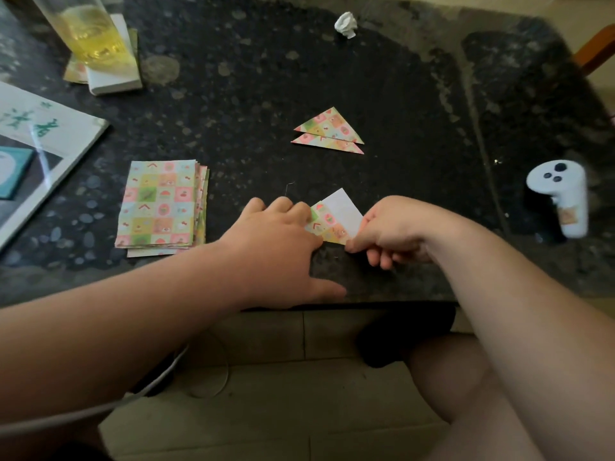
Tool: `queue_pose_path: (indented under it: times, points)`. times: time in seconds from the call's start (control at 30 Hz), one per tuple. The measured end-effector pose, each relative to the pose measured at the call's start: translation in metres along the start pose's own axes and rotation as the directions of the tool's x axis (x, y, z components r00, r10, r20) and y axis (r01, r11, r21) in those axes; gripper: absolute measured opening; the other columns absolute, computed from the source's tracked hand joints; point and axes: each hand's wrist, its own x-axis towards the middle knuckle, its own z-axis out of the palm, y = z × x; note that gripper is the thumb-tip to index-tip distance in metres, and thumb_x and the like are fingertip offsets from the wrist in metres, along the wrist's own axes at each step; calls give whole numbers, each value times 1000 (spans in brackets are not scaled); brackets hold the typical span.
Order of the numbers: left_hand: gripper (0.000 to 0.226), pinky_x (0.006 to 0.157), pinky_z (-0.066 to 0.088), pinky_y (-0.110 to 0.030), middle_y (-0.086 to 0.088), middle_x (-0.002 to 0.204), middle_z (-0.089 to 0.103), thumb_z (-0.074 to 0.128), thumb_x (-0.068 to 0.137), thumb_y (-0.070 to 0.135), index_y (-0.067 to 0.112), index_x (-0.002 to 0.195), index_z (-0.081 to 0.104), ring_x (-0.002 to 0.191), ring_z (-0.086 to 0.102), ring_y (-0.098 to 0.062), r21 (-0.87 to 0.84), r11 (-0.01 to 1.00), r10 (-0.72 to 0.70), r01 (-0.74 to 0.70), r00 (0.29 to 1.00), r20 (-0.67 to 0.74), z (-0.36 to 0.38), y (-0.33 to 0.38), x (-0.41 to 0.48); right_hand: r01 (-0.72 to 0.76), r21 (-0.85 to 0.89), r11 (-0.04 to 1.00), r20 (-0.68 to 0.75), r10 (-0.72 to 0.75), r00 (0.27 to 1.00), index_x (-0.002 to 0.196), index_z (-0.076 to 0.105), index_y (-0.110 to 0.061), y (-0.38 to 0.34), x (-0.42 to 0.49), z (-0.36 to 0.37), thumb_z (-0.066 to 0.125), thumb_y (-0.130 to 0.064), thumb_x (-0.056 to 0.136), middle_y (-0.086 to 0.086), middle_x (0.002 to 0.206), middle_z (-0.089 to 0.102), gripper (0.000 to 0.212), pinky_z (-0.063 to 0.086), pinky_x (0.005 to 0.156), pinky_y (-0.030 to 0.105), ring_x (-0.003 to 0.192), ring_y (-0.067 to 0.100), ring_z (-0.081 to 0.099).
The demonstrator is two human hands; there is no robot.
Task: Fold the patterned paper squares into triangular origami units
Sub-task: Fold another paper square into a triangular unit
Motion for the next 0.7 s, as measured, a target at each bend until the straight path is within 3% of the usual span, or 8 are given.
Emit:
queue_pose_path:
  times: [0.13, 0.2, 0.3, 0.4, 0.47, 0.53, 0.6, 0.7]
  points:
    - [59, 105, 37, -44, 4, 136, 42, 30, 97, 73, 40, 137, 57, 124, 38, -20, -35, 999, 3, -3, 1000, 5, -2, -4, 8, -112, -27, 993, 6, 112, 994, 76, 71, -9, 11, -1, -17, 76, -20, 90, 2, 51, 60, 19, 30, 40, 19, 36, 12, 46]
    - [41, 103, 42, -42, 7, 127, 46, 40, 103, 57, 40, 133, 62, 118, 42, -17, -164, 986, -4, 2, 1000, -15, -1, -9, 13, -108, -46, 993, -16, 108, 994, 72, 70, -9, 14, -4, -22, 76, -18, 90, 3, 49, 58, 20, 29, 40, 18, 35, 12, 43]
    - [23, 93, 50, -32, 12, 112, 58, 56, 101, 36, 35, 117, 73, 108, 56, -12, -435, 899, -83, 61, 996, -31, 2, -17, 22, 46, -46, 998, -33, -48, 998, 74, 70, -8, 2, -9, -15, 77, -18, 89, 4, 48, 58, 18, 29, 40, 18, 33, 14, 43]
    - [7, 77, 51, -27, 12, 101, 70, 67, 94, 31, 31, 95, 74, 88, 62, -9, -523, 838, -203, 155, 979, -35, 1, -20, 33, 189, -44, 981, -14, -189, 982, 82, 70, -9, -17, -9, 7, 72, -22, 93, 3, 56, 68, 17, 36, 40, 18, 38, 13, 57]
    - [11, 67, 57, -30, 5, 83, 75, 75, 89, 31, 24, 82, 71, 70, 69, -12, -602, 766, -266, 228, 964, 26, -2, -18, 39, 196, -69, 978, 4, -197, 980, 86, 70, -11, -23, -4, 17, 70, -22, 95, 2, 63, 74, 14, 39, 43, 20, 43, 13, 63]
    - [14, 57, 56, -29, -4, 73, 76, 78, 86, 28, 16, 83, 72, 58, 72, -18, -669, 679, -293, 300, 947, 128, -6, -16, 44, 175, -75, 982, 5, -175, 985, 89, 71, -10, -25, 0, 17, 70, -23, 94, 2, 67, 76, 14, 38, 48, 22, 44, 13, 61]
    - [19, 46, 47, -25, -9, 75, 76, 78, 89, 22, 5, 92, 72, 54, 67, -18, -705, 610, -282, 361, 931, 233, -11, -14, 49, 157, -59, 986, 5, -157, 988, 91, 73, -9, -25, 2, 14, 72, -23, 93, 3, 70, 77, 14, 34, 46, 22, 42, 12, 57]
    - [26, 51, 48, -26, -15, 91, 77, 69, 97, 18, -4, 110, 69, 64, 67, -20, -705, 560, -242, 435, 900, 362, -19, -15, 54, 126, 6, 992, 23, -126, 992, 93, 72, -8, -25, 1, 13, 73, -23, 92, 5, 72, 77, 15, 29, 42, 19, 40, 12, 52]
